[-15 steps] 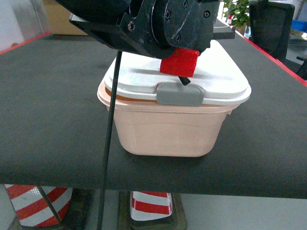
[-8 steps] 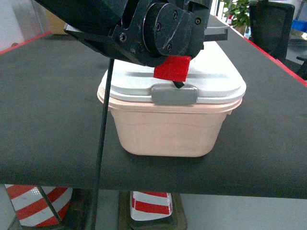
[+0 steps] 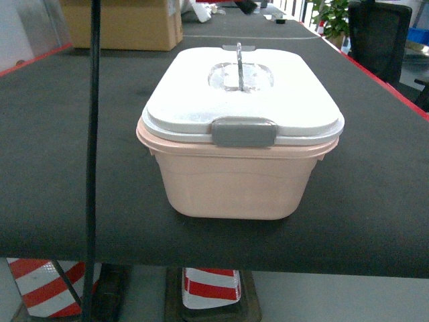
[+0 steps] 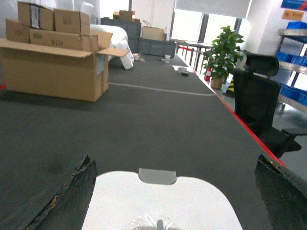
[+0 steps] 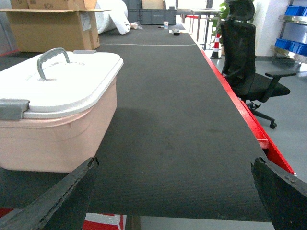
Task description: Pick capacitor and pack into box
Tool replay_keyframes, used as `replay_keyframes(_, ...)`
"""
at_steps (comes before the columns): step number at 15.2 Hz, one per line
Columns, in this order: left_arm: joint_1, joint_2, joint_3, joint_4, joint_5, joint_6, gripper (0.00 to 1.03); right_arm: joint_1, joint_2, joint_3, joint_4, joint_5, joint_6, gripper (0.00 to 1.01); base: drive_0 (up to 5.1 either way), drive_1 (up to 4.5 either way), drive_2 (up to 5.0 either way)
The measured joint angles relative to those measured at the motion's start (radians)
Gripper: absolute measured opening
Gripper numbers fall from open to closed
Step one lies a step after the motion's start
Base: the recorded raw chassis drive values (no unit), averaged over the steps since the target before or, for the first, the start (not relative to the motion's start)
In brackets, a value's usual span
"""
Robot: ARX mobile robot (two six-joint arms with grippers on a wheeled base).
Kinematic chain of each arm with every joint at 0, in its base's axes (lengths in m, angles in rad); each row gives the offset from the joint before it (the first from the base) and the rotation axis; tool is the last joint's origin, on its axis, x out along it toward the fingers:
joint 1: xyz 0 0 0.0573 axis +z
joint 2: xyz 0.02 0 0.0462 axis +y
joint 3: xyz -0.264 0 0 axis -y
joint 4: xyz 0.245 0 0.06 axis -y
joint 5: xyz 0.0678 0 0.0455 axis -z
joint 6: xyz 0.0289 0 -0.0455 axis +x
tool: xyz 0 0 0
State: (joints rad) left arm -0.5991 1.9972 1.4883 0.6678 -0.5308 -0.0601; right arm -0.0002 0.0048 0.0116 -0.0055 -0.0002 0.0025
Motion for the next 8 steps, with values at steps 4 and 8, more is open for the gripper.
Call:
replay_keyframes(4,-0.002,-0.033,-0.011,0.025,-0.005,0.044,0.98,0.000,0.000,0.000,0.000,0.000,0.000,0.98,0.0,0.00,0.0)
replay_keyframes(8,-0.007,-0.065,-0.043,0.036,-0.019,0.088,0.98,0.000,0.000,0.000,0.000,0.000,0.000,0.98,0.0,0.00,0.0)
